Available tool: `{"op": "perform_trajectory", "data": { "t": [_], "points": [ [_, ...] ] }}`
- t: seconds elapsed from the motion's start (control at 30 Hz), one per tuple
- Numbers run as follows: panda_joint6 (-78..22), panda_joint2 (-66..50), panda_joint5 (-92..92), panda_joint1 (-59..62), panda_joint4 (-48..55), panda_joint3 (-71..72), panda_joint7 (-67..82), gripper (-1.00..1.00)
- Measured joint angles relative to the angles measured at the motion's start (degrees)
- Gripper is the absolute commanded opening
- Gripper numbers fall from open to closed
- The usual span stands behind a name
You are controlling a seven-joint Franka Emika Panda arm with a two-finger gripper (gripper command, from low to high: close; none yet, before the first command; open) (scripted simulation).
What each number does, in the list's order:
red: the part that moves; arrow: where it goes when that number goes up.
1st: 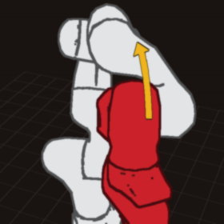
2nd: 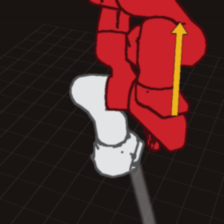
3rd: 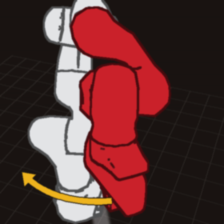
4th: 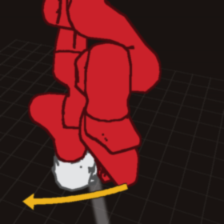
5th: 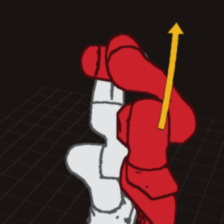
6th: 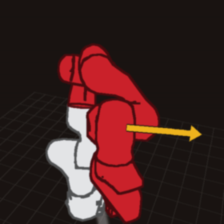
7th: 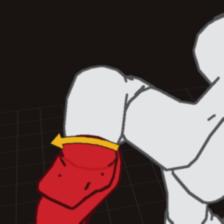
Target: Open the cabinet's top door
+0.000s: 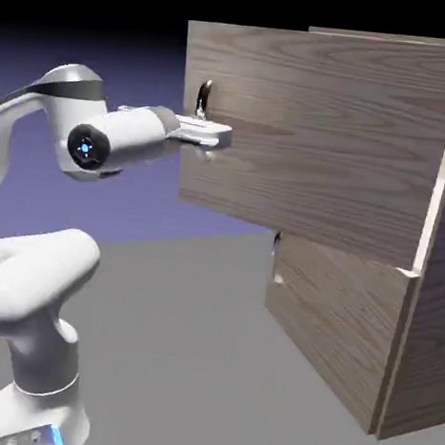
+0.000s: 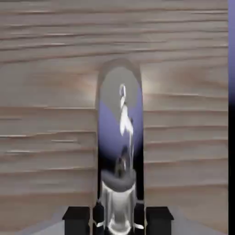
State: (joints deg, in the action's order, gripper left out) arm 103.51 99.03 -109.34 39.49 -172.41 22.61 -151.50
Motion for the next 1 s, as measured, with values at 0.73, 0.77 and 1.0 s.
{"op": "perform_trajectory", "data": {
  "t": [0.73, 0.77, 1.0],
  "points": [
    [-35.4, -26.6, 33.9, 10.8, 7.8, -36.7, 19.4, -1.00],
    [-36.4, -28.7, 35.7, 10.2, 8.9, -38.2, 20.6, -1.00],
    [-43.9, -43.3, 46.7, 3.8, 18.6, -48.2, 28.2, -1.00]
  ]
}}
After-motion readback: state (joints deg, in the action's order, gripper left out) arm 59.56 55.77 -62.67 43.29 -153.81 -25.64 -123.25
